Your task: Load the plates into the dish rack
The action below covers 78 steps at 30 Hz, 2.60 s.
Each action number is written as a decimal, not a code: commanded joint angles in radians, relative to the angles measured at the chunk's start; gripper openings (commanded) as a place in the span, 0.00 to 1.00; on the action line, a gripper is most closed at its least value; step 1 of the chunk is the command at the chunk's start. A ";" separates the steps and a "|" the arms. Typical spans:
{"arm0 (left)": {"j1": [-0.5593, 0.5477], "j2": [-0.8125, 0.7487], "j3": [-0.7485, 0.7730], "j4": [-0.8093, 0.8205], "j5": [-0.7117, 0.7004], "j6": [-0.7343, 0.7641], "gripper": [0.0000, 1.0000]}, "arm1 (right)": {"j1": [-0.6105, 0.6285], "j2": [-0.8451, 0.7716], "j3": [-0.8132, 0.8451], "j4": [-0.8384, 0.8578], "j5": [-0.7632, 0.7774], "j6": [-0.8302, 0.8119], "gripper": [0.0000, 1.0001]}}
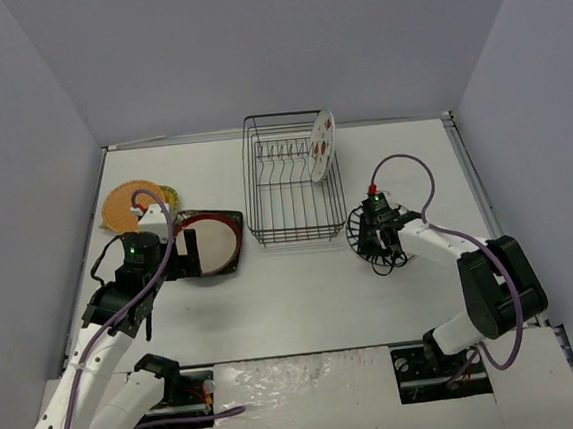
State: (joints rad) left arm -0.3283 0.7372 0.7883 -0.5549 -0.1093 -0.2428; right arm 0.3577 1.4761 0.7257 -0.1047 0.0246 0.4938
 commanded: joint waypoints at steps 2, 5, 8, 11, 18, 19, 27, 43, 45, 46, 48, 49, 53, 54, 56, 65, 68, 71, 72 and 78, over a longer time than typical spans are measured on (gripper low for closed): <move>-0.005 -0.007 0.048 0.062 -0.014 0.011 0.97 | 0.122 -0.018 -0.057 -0.022 -0.107 0.078 0.27; -0.005 -0.007 0.048 0.061 -0.012 0.011 0.97 | 0.202 -0.053 -0.073 -0.022 -0.130 0.147 0.27; -0.005 -0.009 0.047 0.059 -0.009 0.009 0.97 | 0.281 -0.078 -0.086 -0.023 -0.139 0.210 0.27; -0.005 -0.009 0.047 0.058 -0.007 0.006 0.97 | 0.374 -0.091 -0.078 -0.023 -0.153 0.265 0.28; -0.005 0.003 0.050 0.057 0.034 -0.030 0.97 | 0.461 0.005 0.032 -0.013 -0.163 0.239 0.28; -0.005 0.005 0.052 0.055 0.046 -0.039 0.97 | 0.473 0.029 0.055 -0.006 -0.165 0.234 0.28; -0.005 0.004 0.034 0.044 0.123 -0.184 0.97 | 0.621 0.252 0.259 0.092 -0.198 0.158 0.29; -0.133 0.073 -0.147 0.162 0.215 -0.516 0.97 | 0.587 -0.006 0.291 0.023 -0.014 0.064 0.48; -0.212 0.153 -0.150 0.203 0.178 -0.541 0.97 | 0.553 -0.080 0.217 0.022 0.014 0.083 0.59; -0.244 0.186 -0.145 0.214 0.159 -0.548 0.97 | 0.541 -0.113 0.186 0.022 0.027 0.093 0.63; -0.294 0.234 -0.133 0.229 0.130 -0.561 0.96 | 0.534 -0.173 0.134 0.022 0.053 0.114 0.72; -0.307 0.262 -0.132 0.240 0.127 -0.569 0.94 | 0.531 -0.201 0.122 0.022 0.059 0.126 0.76; -0.364 0.362 -0.156 0.317 0.137 -0.617 0.89 | 0.511 -0.332 0.017 0.022 0.124 0.161 0.90; -0.372 0.382 -0.162 0.345 0.136 -0.630 0.87 | 0.496 -0.364 -0.006 0.018 0.118 0.166 0.91; -0.404 0.430 -0.172 0.386 0.131 -0.647 0.82 | 0.476 -0.422 -0.051 0.016 0.107 0.174 0.93; -0.486 0.570 -0.153 0.423 0.103 -0.700 0.61 | 0.449 -0.578 -0.149 -0.004 0.079 0.217 0.96; -0.500 0.576 -0.172 0.423 0.060 -0.743 0.51 | 0.447 -0.595 -0.163 -0.007 0.074 0.219 1.00; -0.506 0.578 -0.192 0.434 0.045 -0.777 0.39 | 0.439 -0.603 -0.178 -0.008 0.063 0.213 1.00; -0.508 0.579 -0.199 0.436 0.040 -0.791 0.35 | 0.433 -0.605 -0.183 -0.010 0.057 0.211 1.00; -0.534 0.553 -0.215 0.383 0.008 -0.873 0.07 | 0.390 -0.627 -0.222 -0.016 -0.012 0.239 1.00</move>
State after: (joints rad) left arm -0.8409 1.3136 0.5717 -0.1392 -0.0537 -1.0390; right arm 0.7769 0.8722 0.5224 -0.1419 0.0544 0.6992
